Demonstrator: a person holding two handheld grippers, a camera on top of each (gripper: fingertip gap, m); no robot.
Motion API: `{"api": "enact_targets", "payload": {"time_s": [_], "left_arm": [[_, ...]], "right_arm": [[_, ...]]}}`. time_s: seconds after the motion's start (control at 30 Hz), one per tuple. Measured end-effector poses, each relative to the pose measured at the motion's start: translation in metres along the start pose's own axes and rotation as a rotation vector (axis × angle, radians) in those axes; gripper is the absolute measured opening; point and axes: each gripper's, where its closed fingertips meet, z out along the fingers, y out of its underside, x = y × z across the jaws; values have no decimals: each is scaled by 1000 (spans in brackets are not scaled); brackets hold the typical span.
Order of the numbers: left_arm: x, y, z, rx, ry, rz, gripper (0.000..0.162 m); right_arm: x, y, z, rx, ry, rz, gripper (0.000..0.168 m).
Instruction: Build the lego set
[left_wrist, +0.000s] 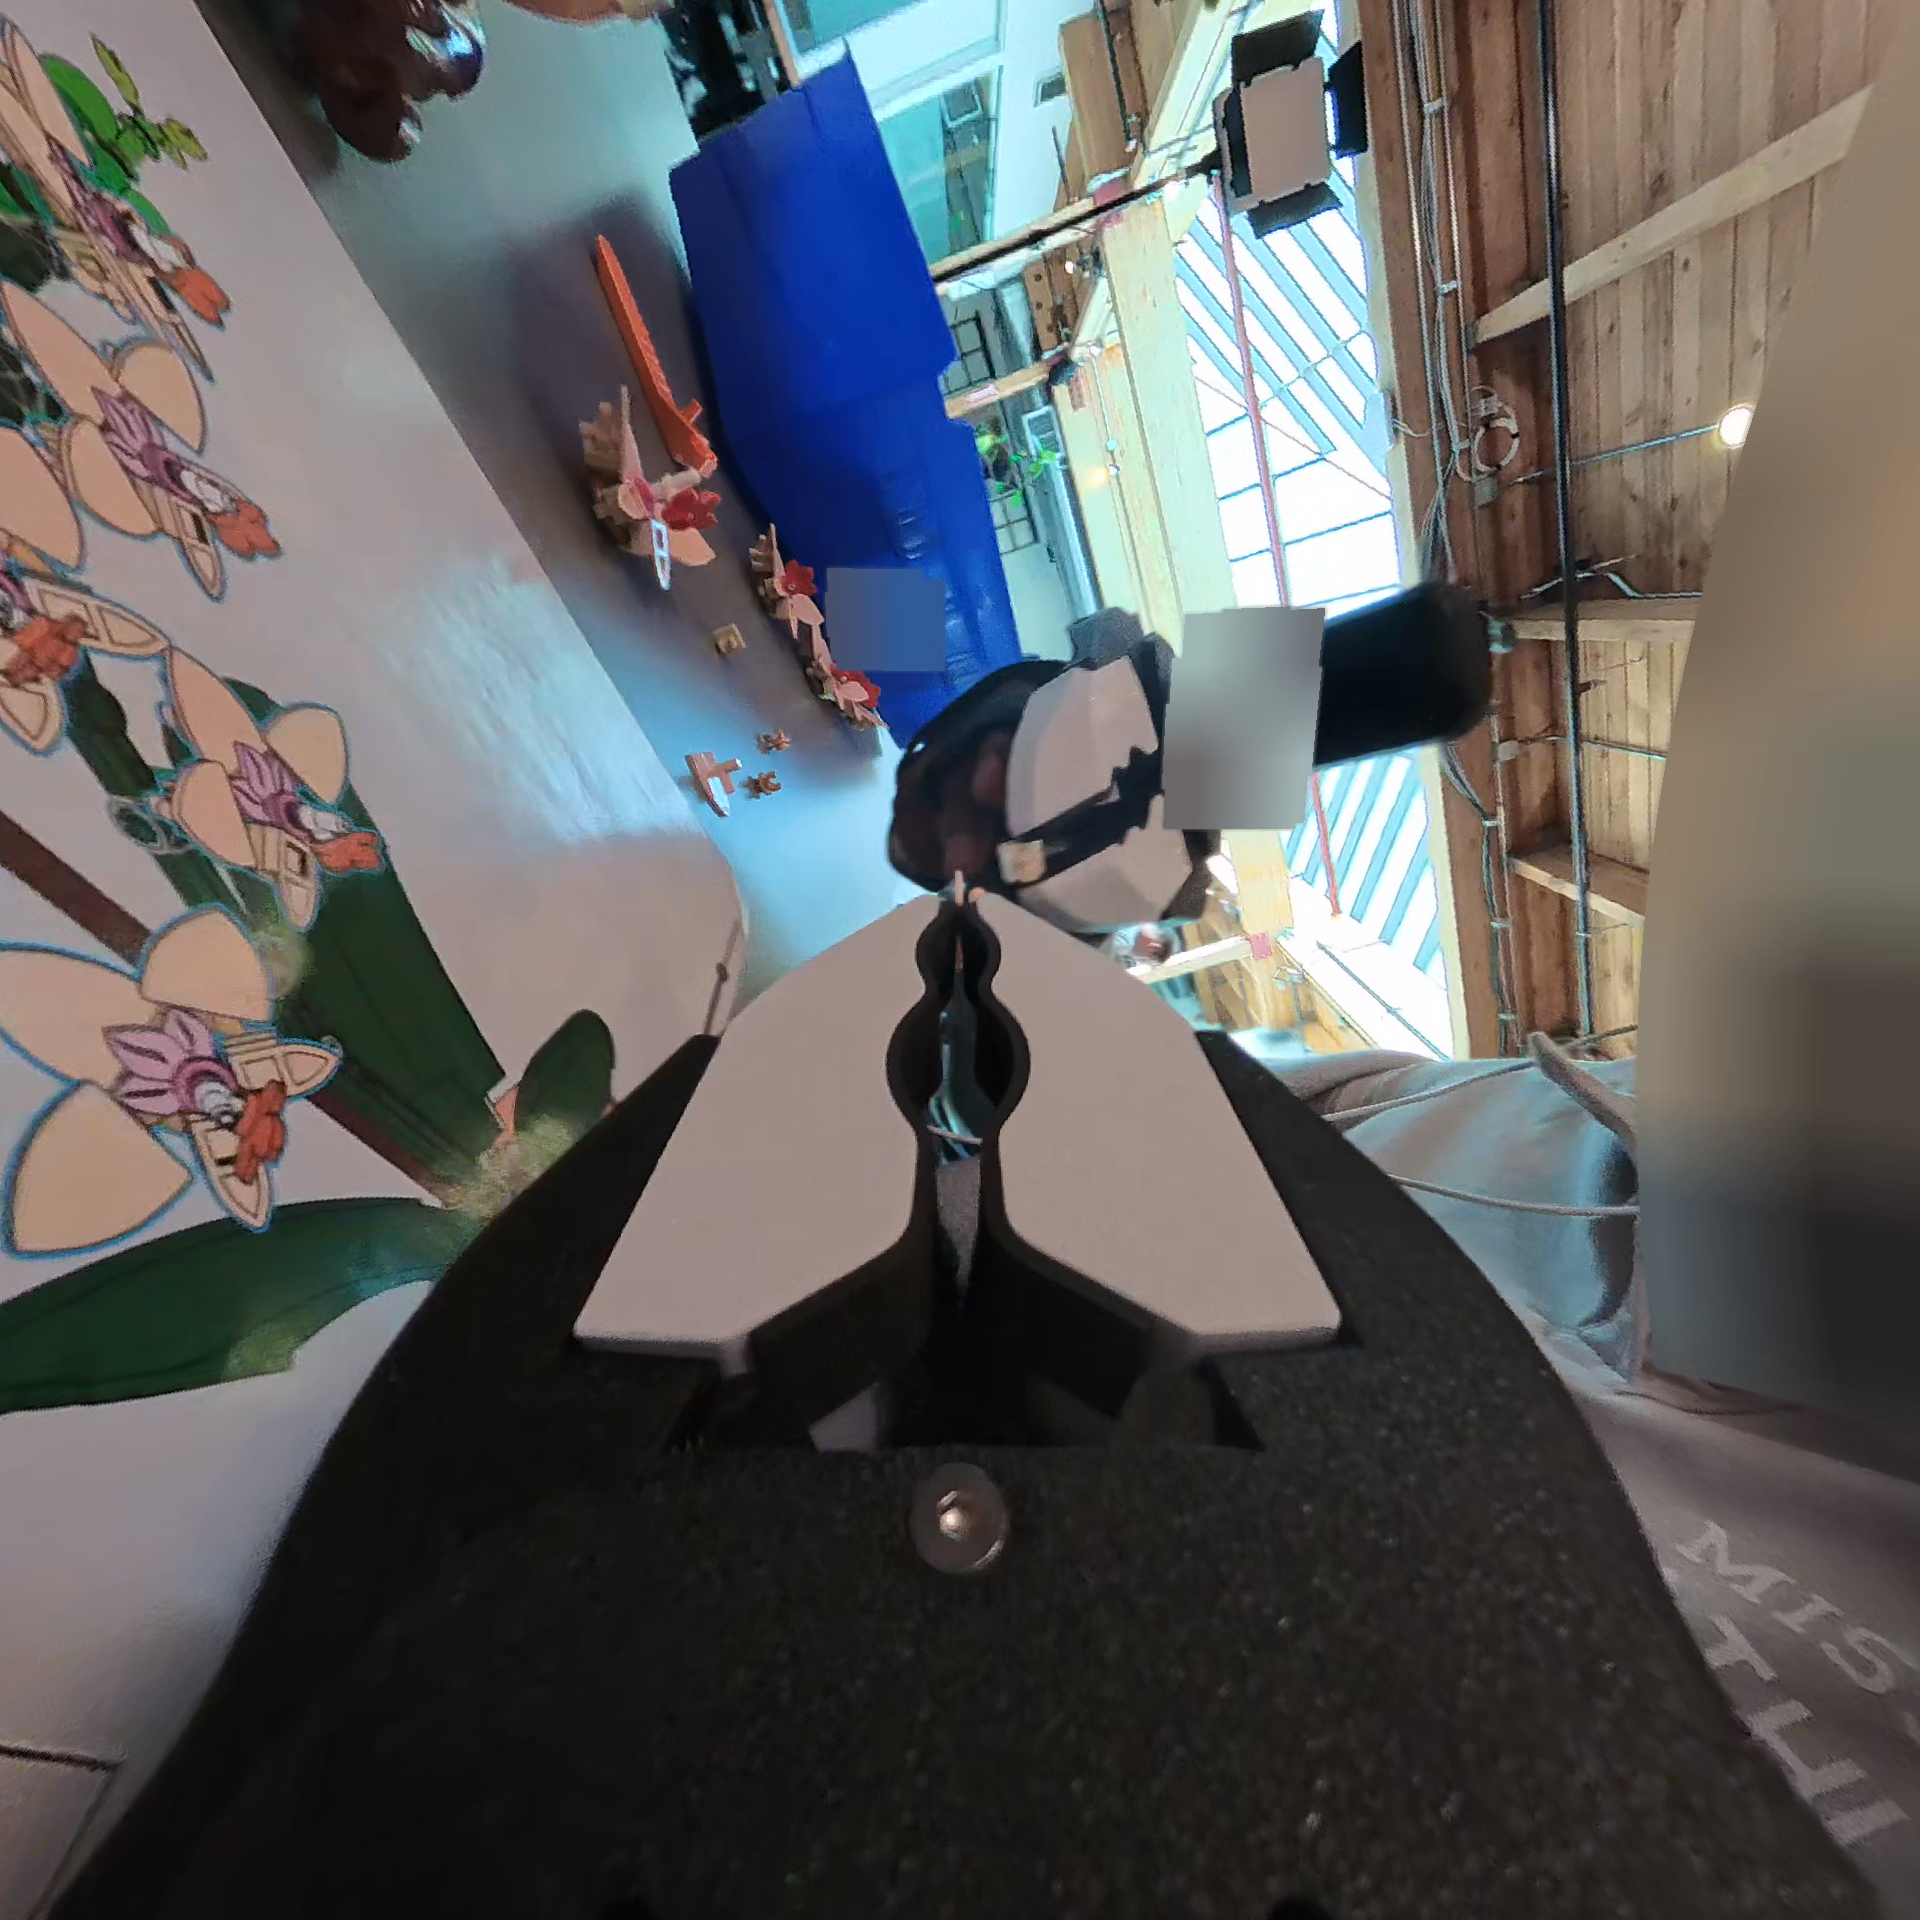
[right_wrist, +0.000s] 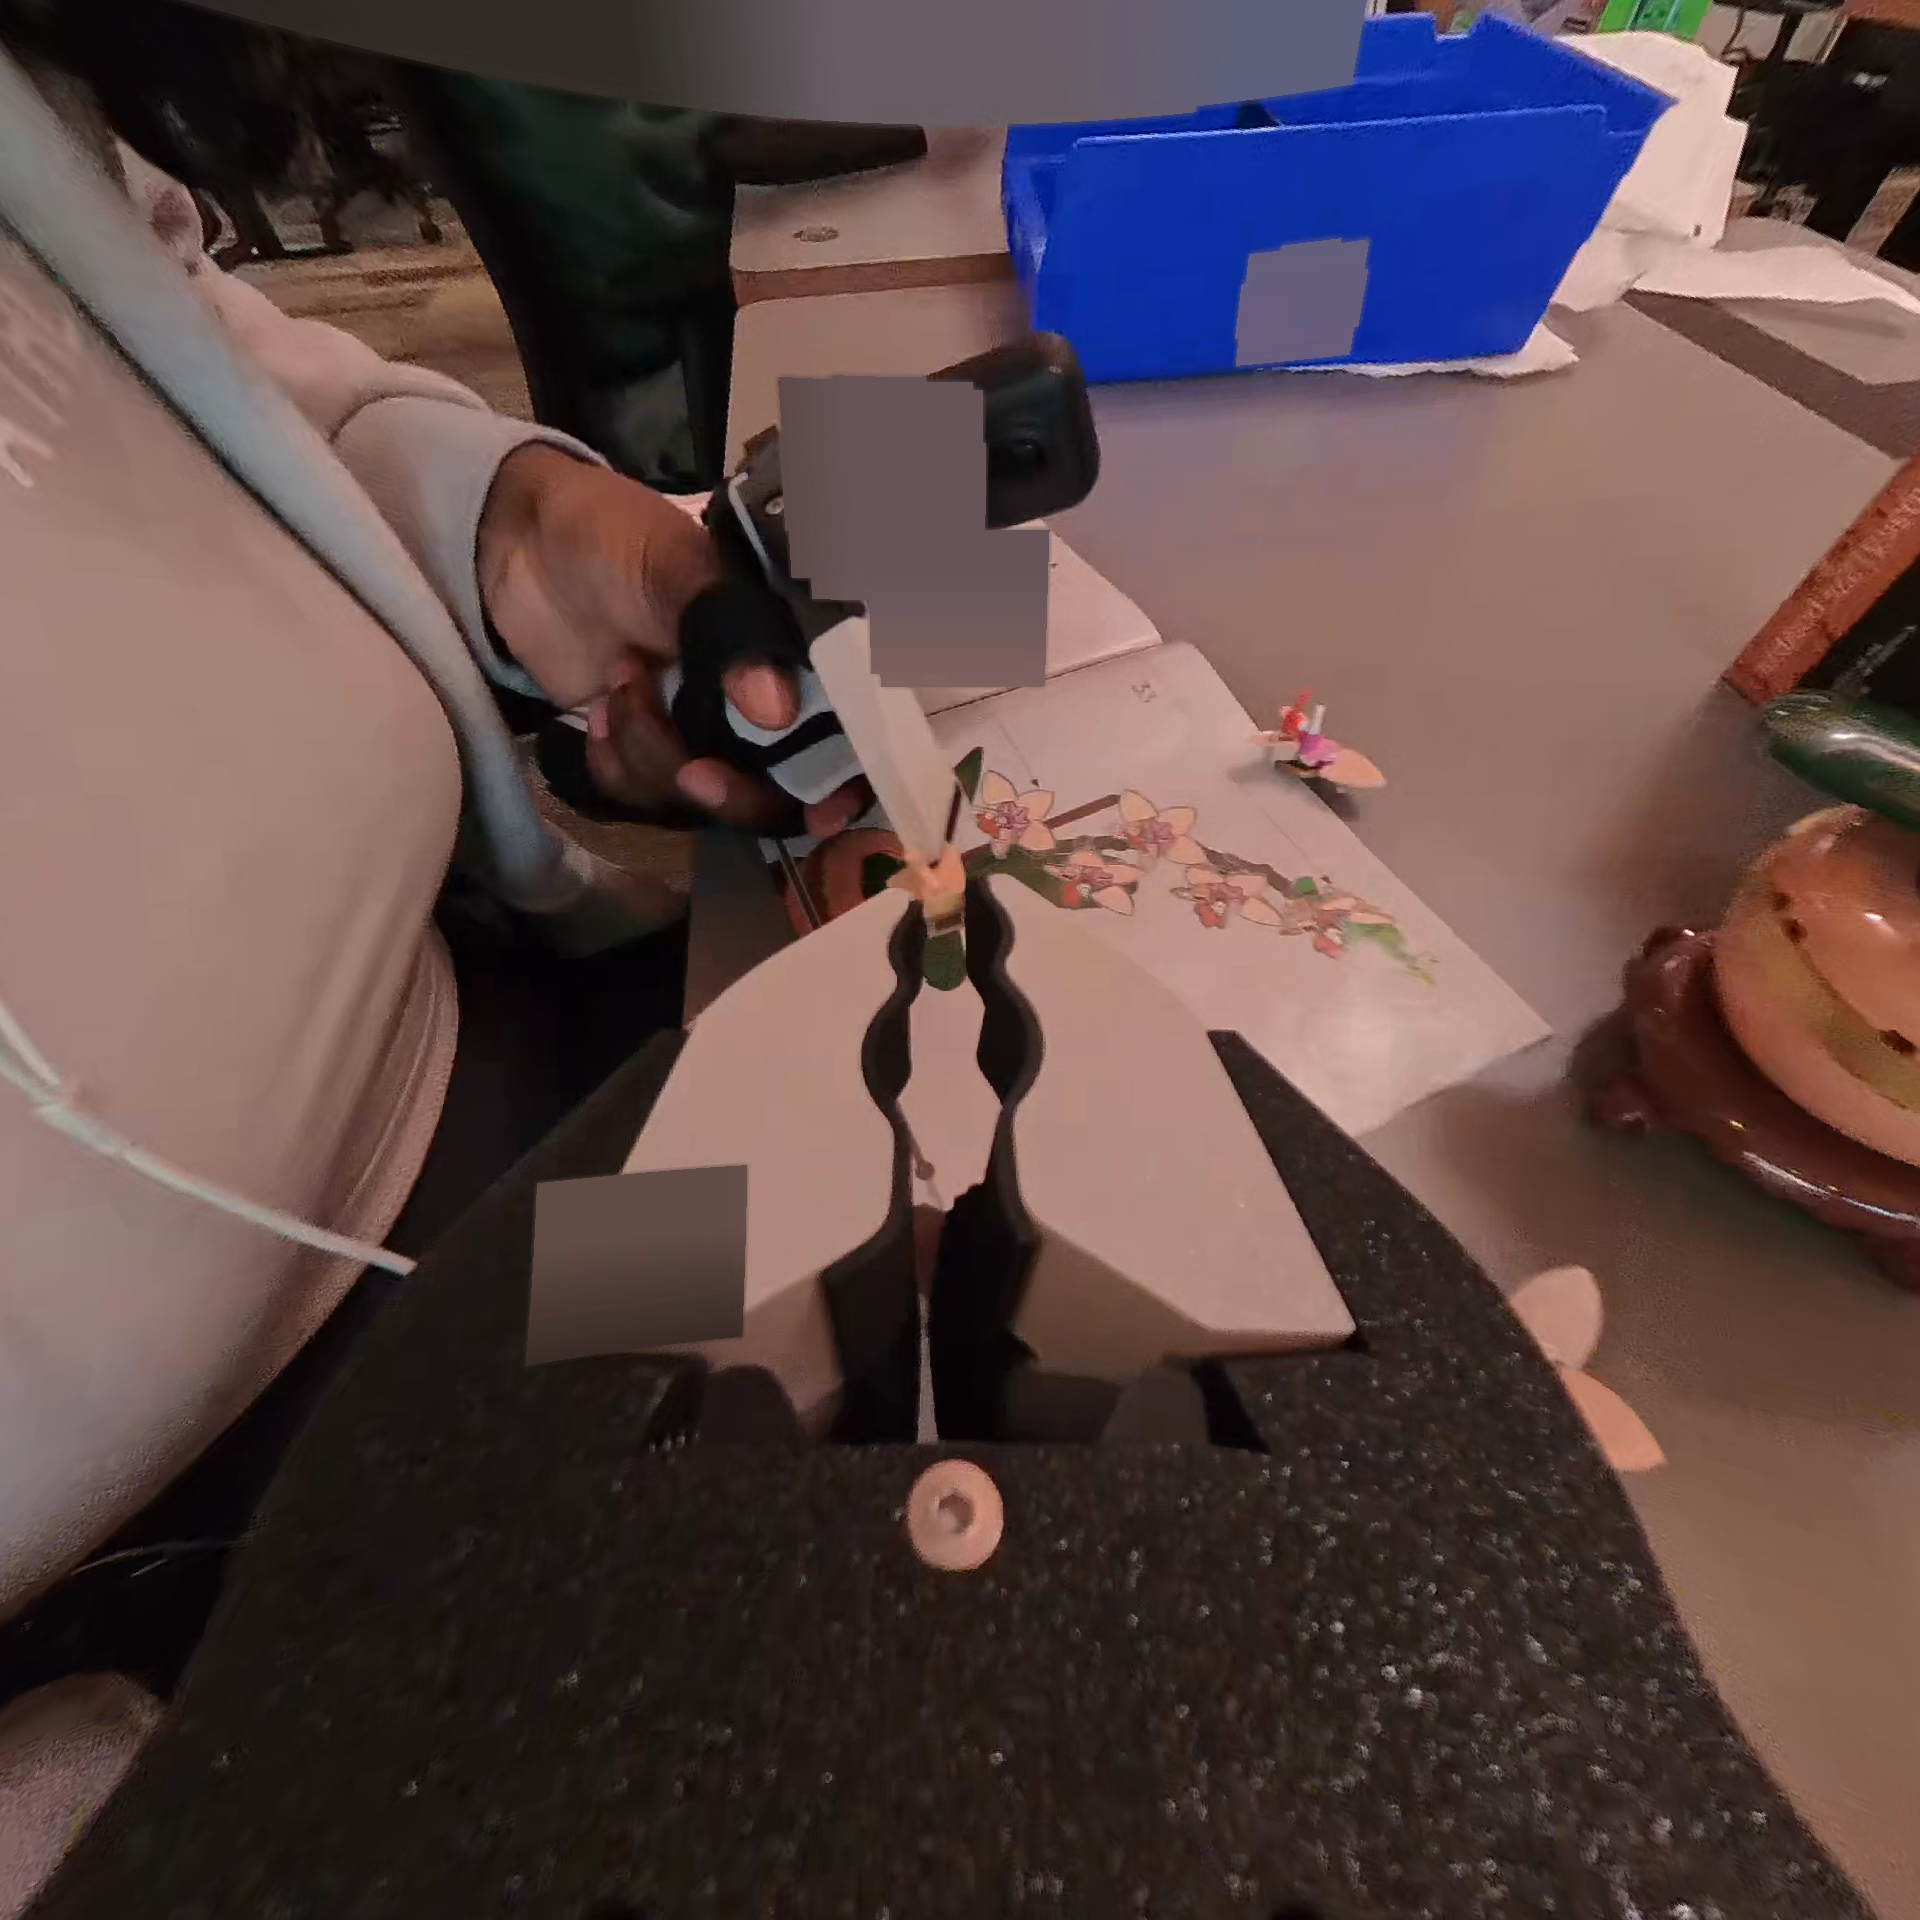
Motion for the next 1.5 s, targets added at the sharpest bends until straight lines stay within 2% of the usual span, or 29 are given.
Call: {"api": "enact_targets", "payload": {"time_s": [0.07,0.3,0.57,1.0,1.5], "left_arm": [[2,3,1,-11,21,-17,0],[0,8,-1,-48,26,-37,0],[-3,10,-1,-50,11,-37,0],[3,14,0,-56,40,-11,0],[-3,18,1,-67,-11,-2,0]], "right_arm": [[-2,8,7,-19,49,-49,7],[-10,5,10,31,27,-97,7],[-15,10,15,-23,4,-160,7],[-15,10,9,-13,4,-168,7],[-22,12,13,-45,-7,-197,7]]}}
